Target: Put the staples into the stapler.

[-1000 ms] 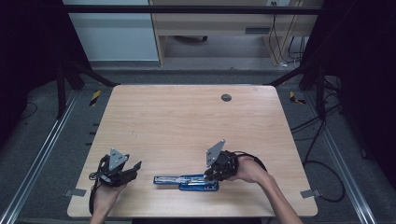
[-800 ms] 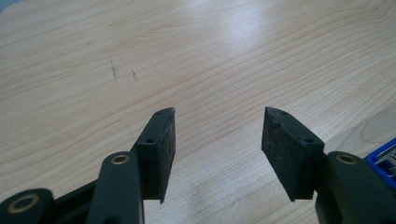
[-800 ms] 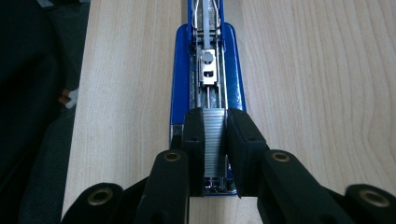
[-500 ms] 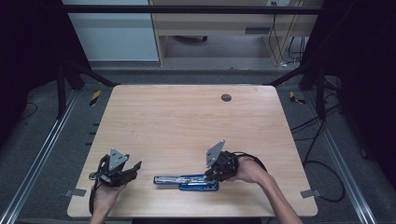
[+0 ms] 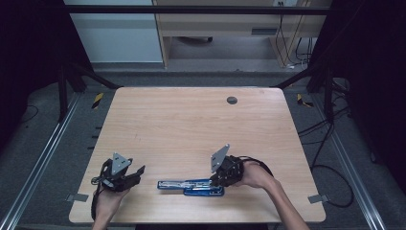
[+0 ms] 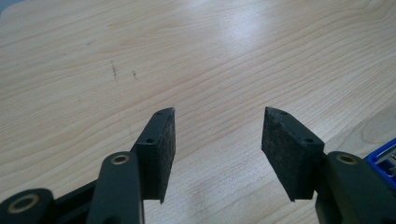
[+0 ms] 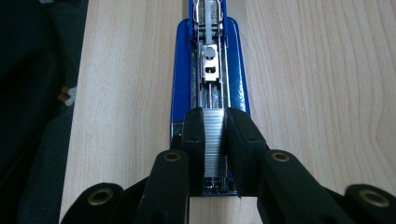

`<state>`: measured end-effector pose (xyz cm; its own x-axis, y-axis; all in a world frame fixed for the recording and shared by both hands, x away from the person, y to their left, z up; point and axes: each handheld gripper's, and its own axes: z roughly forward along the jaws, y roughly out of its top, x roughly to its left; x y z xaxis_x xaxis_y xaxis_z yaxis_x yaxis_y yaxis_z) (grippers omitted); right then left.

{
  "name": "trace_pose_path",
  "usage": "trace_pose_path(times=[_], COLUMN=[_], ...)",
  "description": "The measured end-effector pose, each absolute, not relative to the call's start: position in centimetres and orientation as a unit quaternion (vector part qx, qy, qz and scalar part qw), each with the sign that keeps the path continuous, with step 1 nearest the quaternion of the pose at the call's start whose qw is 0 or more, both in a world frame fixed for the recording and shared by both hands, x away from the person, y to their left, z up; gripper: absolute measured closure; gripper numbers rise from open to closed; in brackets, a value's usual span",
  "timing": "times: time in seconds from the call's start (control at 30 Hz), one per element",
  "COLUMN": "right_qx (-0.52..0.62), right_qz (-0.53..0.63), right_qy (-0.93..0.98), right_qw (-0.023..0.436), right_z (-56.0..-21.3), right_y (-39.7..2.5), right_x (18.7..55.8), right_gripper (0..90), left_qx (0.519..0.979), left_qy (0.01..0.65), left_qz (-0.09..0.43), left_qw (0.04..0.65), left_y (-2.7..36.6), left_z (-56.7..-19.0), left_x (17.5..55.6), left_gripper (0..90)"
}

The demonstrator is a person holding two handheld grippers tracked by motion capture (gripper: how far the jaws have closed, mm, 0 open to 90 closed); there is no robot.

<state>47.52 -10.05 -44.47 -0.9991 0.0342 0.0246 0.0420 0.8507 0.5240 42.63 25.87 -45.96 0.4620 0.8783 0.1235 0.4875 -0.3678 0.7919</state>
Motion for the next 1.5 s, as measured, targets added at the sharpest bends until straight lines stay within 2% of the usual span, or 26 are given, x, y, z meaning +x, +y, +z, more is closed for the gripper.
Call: trace_pose_path(times=[0.57,0.93,1.27,1.5], right_qx=[-0.024,-0.04,-0.084,-0.128], right_qz=[-0.267,-0.294,-0.349,-0.384], right_qy=[-0.963,-0.955,-0.932,-0.912], right_qw=[0.008,0.001,-0.05,-0.071], right_z=[-44.7,-44.5,-43.3,-43.1], right_y=[-10.1,-10.5,-11.5,-12.2], right_x=[47.5,47.3,46.4,45.8], right_gripper=[76.7,71.2,64.4,63.2], left_qx=[0.78,0.776,0.78,0.786], left_qy=[0.438,0.44,0.429,0.412], left_qz=[0.276,0.277,0.271,0.262], left_qw=[0.352,0.357,0.365,0.379], left_y=[25.8,25.9,25.6,25.1], left_z=[-46.0,-45.8,-45.7,-45.3], left_x=[42.6,42.6,42.4,42.1], left_gripper=[44.4,44.5,44.9,45.6])
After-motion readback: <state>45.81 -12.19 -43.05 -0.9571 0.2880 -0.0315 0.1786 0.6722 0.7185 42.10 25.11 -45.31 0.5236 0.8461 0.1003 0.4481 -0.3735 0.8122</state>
